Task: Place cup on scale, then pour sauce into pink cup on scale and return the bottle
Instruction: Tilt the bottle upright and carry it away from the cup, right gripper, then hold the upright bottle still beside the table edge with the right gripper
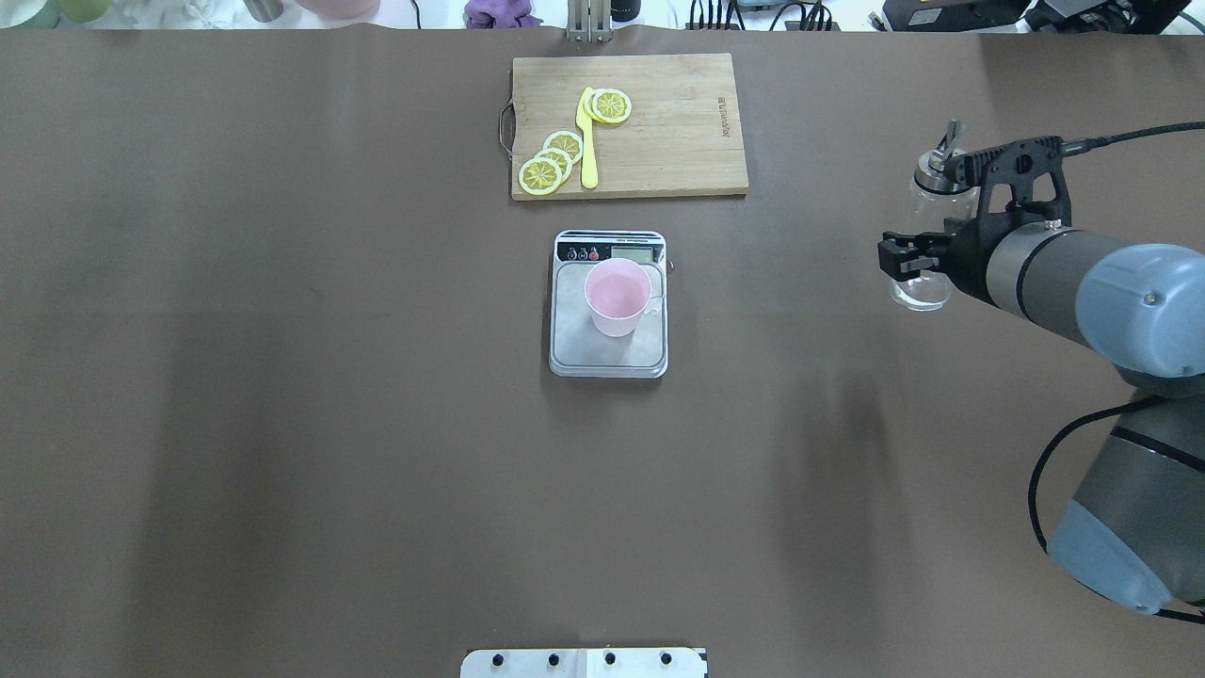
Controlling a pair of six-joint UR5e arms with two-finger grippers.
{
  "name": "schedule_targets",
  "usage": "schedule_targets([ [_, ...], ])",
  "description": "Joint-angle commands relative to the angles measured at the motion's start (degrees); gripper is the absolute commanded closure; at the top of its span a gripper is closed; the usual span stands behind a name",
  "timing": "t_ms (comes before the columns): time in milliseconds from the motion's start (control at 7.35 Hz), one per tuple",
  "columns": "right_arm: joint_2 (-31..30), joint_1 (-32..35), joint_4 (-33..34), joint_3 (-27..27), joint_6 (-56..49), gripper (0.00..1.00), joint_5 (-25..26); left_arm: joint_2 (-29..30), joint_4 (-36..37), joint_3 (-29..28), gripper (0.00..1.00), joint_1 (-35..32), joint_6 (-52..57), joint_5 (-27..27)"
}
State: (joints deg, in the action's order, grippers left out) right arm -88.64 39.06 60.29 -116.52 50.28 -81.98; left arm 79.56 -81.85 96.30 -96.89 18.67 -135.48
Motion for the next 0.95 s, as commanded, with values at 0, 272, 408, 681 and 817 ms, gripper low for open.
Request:
schedule_targets([
  [0, -4.7, 0.75, -16.19, 7.67, 1.73, 1.0, 0.33, 0.07, -0.06, 1.08, 0.02, -0.05, -0.04, 0.05],
  [272, -4.09, 0.93, -22.39, 11.92, 3.5, 1.0, 3.56, -0.02, 0.02, 1.61, 0.02, -0.05, 0.05, 0.05],
  [408, -3.48, 0.67, -24.24, 13.33, 4.03, 1.0, 5.33, -0.02, 0.02, 1.61, 0.02, -0.05, 0.05, 0.05],
  [681, 1.33, 0.4, -28.19, 20.33, 4.82, 1.0, 8.23, -0.02, 0.02, 1.53, 0.02, -0.05, -0.04, 0.13],
  [817, 2.58, -0.04, -29.0, 23.15, 4.82, 1.0, 10.16, -0.02, 0.02, 1.53, 0.02, -0.05, 0.05, 0.13],
])
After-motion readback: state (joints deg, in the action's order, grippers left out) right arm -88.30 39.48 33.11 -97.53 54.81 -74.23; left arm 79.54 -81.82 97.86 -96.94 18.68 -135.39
